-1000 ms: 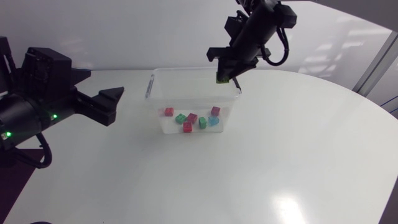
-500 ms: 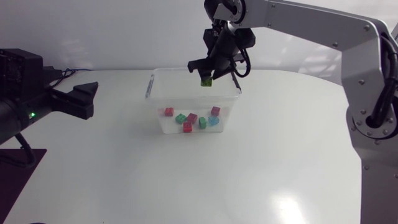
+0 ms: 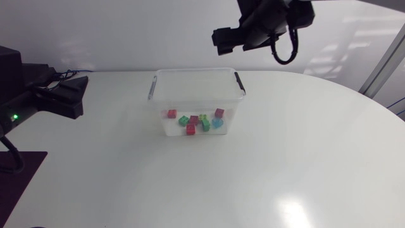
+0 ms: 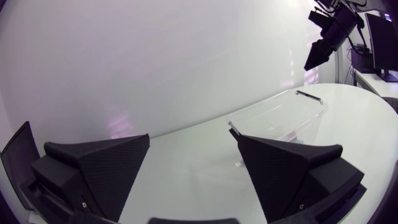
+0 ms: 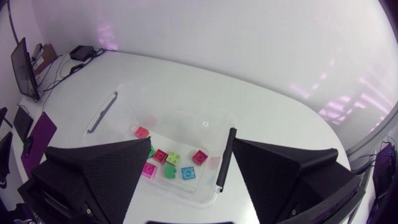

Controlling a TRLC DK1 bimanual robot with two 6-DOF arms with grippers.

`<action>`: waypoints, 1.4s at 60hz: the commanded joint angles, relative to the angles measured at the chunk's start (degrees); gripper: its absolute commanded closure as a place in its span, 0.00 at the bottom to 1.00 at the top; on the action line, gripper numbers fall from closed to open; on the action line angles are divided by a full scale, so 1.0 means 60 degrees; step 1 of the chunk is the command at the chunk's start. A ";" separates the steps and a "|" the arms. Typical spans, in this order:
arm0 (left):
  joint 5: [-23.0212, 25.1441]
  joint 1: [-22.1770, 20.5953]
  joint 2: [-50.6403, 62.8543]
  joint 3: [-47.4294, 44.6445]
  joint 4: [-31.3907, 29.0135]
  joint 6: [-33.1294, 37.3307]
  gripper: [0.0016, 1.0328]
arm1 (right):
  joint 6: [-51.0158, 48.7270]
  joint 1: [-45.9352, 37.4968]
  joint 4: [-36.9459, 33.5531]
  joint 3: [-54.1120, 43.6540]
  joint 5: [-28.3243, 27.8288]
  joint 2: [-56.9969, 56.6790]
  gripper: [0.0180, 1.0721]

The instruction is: Place the duplo bricks in the container

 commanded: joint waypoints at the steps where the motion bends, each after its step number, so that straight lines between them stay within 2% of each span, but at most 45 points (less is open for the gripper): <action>1: -0.0102 0.0126 -0.0318 -0.0239 0.0199 -0.0039 0.04 | -0.0229 -0.0169 0.0405 -0.0698 0.0137 -0.0990 0.04; 11: -0.0102 0.0199 -0.0904 -0.0503 0.0492 0.0020 0.04 | -0.0273 -0.0887 0.1138 -0.1900 0.0137 -0.2411 0.04; 21: -0.0087 0.0463 -0.1548 -0.0957 0.0800 0.0195 0.04 | -0.0639 -0.1619 0.2236 -0.3819 0.0152 -0.4081 0.04; 38: -0.0102 0.0976 -0.2881 -0.1777 0.1371 0.0635 0.04 | -0.1225 -0.2879 0.3394 -0.6338 0.0152 -0.6615 0.04; 58: -0.0087 0.1342 -0.4610 -0.2803 0.1752 0.0825 0.04 | -0.1914 -0.3611 0.4316 -0.8902 0.0137 -0.9252 0.04; 84: -0.0073 0.1342 -0.6617 -0.4165 0.2264 0.1030 0.04 | -0.2324 -0.4212 0.5576 -1.1699 0.0078 -1.2123 0.04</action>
